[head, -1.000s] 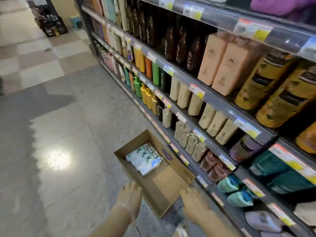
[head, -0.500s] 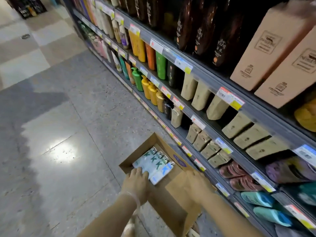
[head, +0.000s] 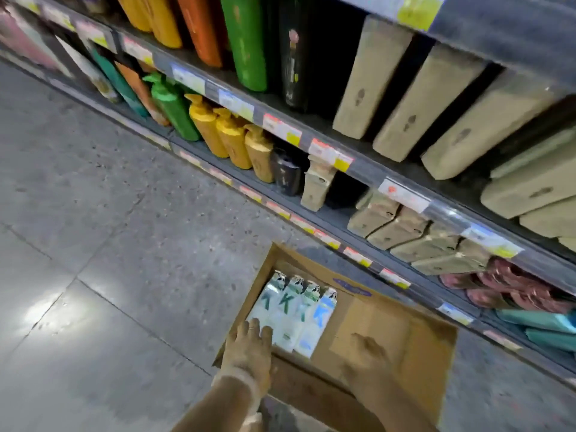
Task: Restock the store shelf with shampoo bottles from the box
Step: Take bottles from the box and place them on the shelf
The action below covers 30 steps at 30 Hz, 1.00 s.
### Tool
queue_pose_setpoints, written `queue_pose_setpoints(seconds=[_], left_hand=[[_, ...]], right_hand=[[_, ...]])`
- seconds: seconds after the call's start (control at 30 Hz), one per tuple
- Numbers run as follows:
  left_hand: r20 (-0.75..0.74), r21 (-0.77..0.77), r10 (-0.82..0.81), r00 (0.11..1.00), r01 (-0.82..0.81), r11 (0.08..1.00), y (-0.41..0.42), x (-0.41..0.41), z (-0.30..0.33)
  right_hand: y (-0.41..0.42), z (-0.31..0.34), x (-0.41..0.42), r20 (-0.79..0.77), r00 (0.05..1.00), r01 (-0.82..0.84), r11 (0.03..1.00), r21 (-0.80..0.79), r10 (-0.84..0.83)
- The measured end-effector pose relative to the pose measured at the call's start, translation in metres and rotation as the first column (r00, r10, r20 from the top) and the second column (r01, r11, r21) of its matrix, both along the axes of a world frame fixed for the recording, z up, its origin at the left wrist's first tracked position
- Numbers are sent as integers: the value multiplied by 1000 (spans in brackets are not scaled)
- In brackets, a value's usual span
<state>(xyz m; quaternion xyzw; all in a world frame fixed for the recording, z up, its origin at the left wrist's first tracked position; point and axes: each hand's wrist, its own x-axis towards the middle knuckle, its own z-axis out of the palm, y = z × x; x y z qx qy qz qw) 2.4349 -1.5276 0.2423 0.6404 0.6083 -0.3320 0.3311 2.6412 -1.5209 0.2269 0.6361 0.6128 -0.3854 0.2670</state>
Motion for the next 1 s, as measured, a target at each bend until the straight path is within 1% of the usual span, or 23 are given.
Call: queue_pose_setpoints(seconds=[0.1, 0.17, 0.23, 0.3, 0.4, 0.5, 0.6, 0.67, 0.77, 0.8, 0.9, 0.93, 1.0], left_hand=[[11, -39, -8, 1000, 8, 999, -2, 7, -72], [27, -54, 4, 1000, -2, 999, -7, 18, -123], [31, -76, 48, 998, -46, 996, -13, 29, -175], [36, -74, 131, 991, -128, 989, -19, 39, -227], [73, -71, 220, 973, -215, 974, -26, 51, -295], [101, -32, 203, 974, -200, 979, -29, 58, -346], [72, 81, 172, 982, -177, 981, -33, 67, -371], [56, 144, 224, 973, -230, 963, -36, 76, -379], [79, 220, 362, 929, -371, 902, -35, 90, -383], [101, 225, 396, 913, -408, 885, -34, 93, -384], [117, 197, 393, 912, -409, 891, -37, 102, -393], [138, 168, 443, 886, -462, 871, -37, 104, -396], [189, 80, 600, 777, -622, 779, -35, 106, -406]], right_hand=[[-5, -66, -11, 42, 998, 44, 999, -12, -44], [-5, -115, -17, 54, 992, 112, 994, 4, -112], [-5, -166, -23, 41, 974, 223, 975, -2, -223], [-8, -215, -28, 18, 931, 364, 931, -13, -363], [-13, -281, -37, -5, 854, 521, 854, -16, -521], [-14, -333, -41, -42, 763, 646, 763, 36, -644], [-12, -364, -43, -115, 669, 743, 662, 94, -735], [-14, -374, -45, -157, 638, 770, 622, 142, -754], [-20, -379, -43, -179, 632, 774, 602, 194, -754], [-20, -380, -40, -172, 636, 770, 604, 207, -752], [-19, -382, -25, -114, 662, 743, 628, 234, -741], [-18, -383, -19, -93, 667, 736, 635, 235, -739], [-17, -388, -6, -56, 640, 761, 621, 189, -767]])
